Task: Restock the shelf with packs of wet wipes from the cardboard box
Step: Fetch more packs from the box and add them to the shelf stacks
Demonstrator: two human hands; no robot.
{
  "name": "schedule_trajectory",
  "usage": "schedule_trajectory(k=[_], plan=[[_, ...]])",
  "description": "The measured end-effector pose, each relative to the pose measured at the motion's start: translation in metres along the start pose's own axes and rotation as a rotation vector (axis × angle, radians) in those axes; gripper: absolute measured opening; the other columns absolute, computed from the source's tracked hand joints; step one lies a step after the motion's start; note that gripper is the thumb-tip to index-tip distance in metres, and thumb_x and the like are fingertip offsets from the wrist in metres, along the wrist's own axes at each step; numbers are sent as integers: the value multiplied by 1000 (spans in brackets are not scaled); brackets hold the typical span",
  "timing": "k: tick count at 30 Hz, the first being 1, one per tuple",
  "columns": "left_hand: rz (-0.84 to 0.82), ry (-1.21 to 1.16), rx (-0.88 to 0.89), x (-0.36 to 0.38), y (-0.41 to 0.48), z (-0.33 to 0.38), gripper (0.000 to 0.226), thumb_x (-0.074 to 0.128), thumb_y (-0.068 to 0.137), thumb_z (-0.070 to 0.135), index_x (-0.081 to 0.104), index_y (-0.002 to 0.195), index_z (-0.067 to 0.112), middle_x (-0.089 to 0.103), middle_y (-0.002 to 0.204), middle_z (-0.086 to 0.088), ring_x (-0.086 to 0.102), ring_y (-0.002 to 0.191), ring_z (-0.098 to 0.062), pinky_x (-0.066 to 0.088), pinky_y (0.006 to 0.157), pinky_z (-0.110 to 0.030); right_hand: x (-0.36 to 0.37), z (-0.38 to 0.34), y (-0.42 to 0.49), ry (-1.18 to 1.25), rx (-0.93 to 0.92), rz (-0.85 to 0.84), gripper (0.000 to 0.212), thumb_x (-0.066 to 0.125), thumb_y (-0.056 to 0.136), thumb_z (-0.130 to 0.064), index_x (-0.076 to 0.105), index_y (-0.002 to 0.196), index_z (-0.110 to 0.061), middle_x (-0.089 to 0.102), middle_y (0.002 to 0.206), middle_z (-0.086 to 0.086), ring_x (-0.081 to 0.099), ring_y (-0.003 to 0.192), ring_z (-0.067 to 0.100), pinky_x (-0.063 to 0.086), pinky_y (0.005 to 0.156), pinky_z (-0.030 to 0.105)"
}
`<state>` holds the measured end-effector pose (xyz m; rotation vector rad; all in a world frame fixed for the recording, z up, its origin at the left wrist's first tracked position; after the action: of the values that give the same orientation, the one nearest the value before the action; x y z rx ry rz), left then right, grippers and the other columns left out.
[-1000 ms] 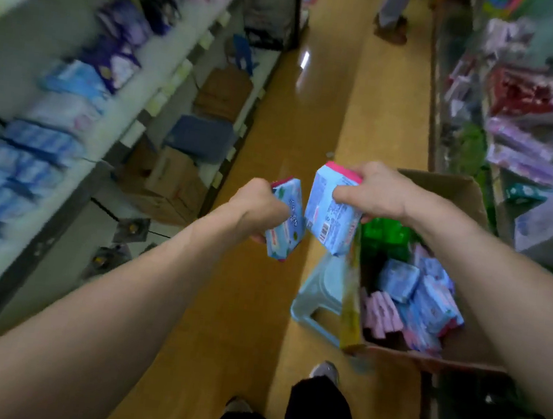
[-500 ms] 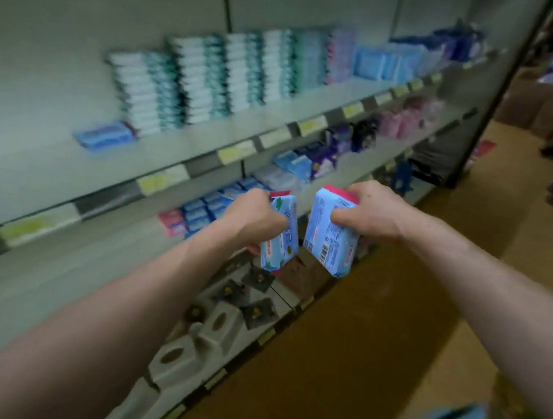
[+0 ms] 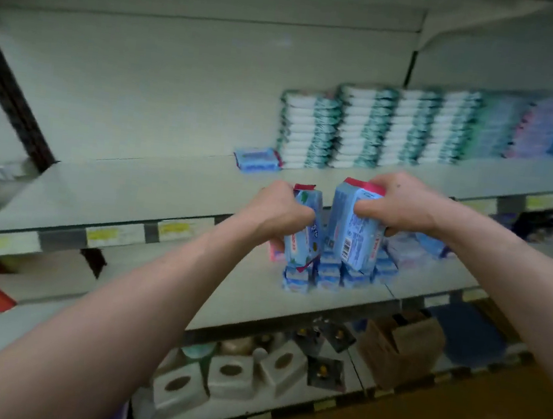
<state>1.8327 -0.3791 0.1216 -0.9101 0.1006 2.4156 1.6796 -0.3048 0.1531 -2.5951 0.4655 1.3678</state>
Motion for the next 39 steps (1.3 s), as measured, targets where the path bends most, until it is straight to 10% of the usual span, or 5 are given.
schedule_trajectory(k=[12, 26, 31, 39], plan=[[346, -490, -201, -30, 61, -10, 19, 54, 85, 5, 60, 103, 8, 69, 92, -11, 67, 73, -25, 56, 67, -34, -29, -32, 114, -88, -208, 8, 31, 67, 81, -37, 62, 94, -10, 67, 92, 10, 66, 77, 26, 57, 71, 35], [156, -942, -191, -50, 103, -38, 19, 45, 91, 9, 58, 104, 10, 64, 97, -13, 65, 81, -23, 59, 63, -32, 28, -105, 174, 108, -353, -211, 54, 56, 80, -58, 67, 84, -5, 68, 82, 9, 61, 73, 22, 46, 67, 32], [30, -1143, -116, -62, 115, -58, 23, 49, 83, 13, 58, 103, 8, 61, 96, -14, 66, 84, -28, 58, 76, -42, 49, -117, 202, 109, -310, -345, 27, 45, 89, -9, 63, 99, 9, 62, 108, 29, 57, 81, 36, 49, 71, 39], [7, -1010, -85, -75, 136, -79, 57, 63, 67, 29, 58, 122, 16, 65, 112, -12, 63, 95, -24, 56, 78, -38, 57, -123, 232, 38, -345, -344, 56, 74, 78, -32, 56, 130, -19, 58, 115, -3, 60, 102, 16, 48, 82, 25]])
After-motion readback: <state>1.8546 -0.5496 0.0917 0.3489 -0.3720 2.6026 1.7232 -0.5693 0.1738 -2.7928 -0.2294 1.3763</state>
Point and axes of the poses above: each hand's wrist, its own y-axis towards the middle knuckle, its own x-axis out of the palm, z = x × y, the point moved 6 cm from there along y, towards the middle knuckle
